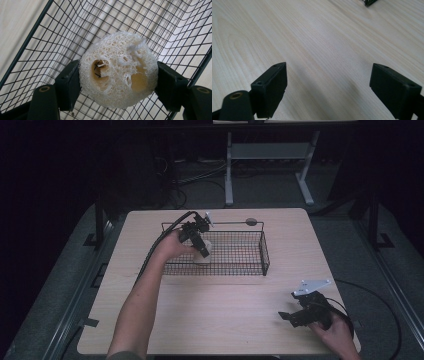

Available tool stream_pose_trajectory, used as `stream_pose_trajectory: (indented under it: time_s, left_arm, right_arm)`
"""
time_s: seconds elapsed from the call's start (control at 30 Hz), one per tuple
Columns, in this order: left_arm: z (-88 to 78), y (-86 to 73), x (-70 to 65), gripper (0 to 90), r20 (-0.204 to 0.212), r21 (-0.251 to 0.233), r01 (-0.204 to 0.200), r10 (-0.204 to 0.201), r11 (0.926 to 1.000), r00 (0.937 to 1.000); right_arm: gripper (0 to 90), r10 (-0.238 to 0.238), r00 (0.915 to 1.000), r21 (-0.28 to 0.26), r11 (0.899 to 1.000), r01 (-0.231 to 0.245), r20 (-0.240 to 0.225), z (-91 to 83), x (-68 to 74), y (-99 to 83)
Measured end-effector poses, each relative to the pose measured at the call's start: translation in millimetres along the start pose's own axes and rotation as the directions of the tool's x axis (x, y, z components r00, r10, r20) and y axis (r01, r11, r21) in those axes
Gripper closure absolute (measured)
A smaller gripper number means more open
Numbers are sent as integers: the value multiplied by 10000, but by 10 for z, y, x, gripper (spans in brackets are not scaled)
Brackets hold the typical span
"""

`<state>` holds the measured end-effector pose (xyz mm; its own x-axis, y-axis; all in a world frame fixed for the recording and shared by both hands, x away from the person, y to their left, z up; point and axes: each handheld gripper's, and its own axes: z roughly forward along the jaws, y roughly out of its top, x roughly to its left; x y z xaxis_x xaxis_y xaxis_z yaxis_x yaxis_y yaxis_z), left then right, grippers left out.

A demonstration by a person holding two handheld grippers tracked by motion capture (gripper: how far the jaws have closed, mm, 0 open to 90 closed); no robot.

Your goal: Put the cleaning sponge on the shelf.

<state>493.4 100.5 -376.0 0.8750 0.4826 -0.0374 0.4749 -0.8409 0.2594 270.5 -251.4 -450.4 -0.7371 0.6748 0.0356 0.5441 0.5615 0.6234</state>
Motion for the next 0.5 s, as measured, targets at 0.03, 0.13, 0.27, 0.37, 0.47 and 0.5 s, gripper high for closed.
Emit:
stream_pose_trajectory:
  time_s: [0.03, 0.13, 0.27, 0.37, 0.47, 0.5]
  left_arm:
    - [10, 1, 1, 283, 17, 26, 2, -2, 10000, 10000]
    - [27, 3, 4, 283, 53, 70, 6, -6, 10000, 10000]
    - [53, 9, 1, 282, 120, 133, 34, -36, 9999, 9999]
    - [63, 15, -8, 282, 125, 167, -16, 14, 9999, 9999]
    - [76, 21, -11, 280, 144, 199, 13, -16, 9998, 9999]
    - [77, 21, -10, 280, 148, 182, 24, -27, 9998, 9999]
  right_arm:
    - [141, -25, 10000, 13, 10000, 25, 7, 2, 2, 1]
    - [141, -30, 10000, 8, 10000, 30, 1, 2, 3, 2]
    - [141, -19, 10000, -51, 10000, 19, 0, -3, -3, -2]
    - [141, -51, 10000, -23, 10000, 51, 19, -1, -3, -1]
    - [142, -38, 10000, 1, 10000, 38, 23, 2, -3, -2]
    - [142, -38, 10000, 1, 10000, 38, 23, 2, -3, -2]
